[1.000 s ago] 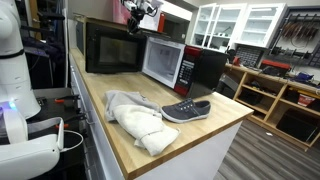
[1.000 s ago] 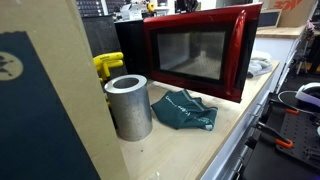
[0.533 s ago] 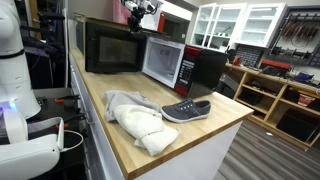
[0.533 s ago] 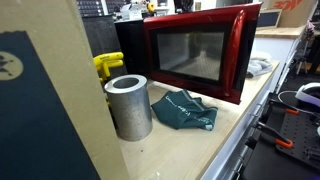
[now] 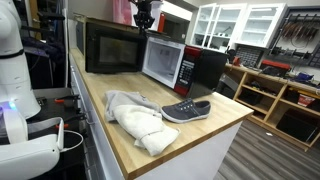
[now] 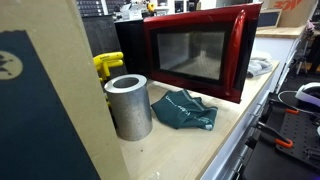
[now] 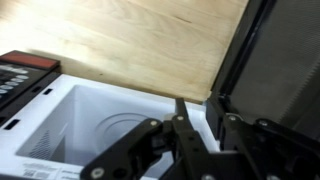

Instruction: Open the microwave door

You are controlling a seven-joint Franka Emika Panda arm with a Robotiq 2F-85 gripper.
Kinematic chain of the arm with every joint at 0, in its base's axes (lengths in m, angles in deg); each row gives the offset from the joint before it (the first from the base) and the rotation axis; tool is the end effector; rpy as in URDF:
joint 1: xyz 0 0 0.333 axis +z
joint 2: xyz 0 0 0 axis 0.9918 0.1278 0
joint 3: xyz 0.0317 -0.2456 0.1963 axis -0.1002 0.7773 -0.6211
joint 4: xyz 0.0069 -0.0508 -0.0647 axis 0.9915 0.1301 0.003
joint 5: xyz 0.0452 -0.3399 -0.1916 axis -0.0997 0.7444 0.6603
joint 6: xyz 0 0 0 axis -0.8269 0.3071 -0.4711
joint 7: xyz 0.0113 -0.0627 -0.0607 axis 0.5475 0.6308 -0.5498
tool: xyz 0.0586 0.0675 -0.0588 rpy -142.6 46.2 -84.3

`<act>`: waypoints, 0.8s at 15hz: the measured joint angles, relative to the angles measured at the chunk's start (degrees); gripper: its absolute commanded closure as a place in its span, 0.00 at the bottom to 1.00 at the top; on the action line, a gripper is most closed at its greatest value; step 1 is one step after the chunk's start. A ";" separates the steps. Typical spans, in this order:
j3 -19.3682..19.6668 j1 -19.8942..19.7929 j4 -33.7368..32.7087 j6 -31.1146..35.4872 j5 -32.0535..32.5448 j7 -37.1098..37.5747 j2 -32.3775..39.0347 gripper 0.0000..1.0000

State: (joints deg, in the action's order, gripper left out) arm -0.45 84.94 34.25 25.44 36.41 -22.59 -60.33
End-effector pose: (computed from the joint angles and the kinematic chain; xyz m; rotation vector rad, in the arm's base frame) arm 0.5257 0.0300 0.5414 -3.0669 -0.5606 -0.2023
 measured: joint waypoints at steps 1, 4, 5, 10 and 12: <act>0.57 -0.48 0.00 0.64 2.18 -1.01 -0.06 0.31; 2.30 -1.56 0.37 4.41 5.83 -4.28 0.41 0.10; 2.73 -1.85 0.94 6.57 6.41 -5.27 0.58 0.01; 3.66 -2.40 4.57 14.82 7.34 -6.28 0.94 0.00; 3.66 -2.42 5.22 14.87 7.33 -6.05 0.83 0.00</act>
State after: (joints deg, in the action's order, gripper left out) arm 3.21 82.52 39.47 40.32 43.74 -28.64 -59.49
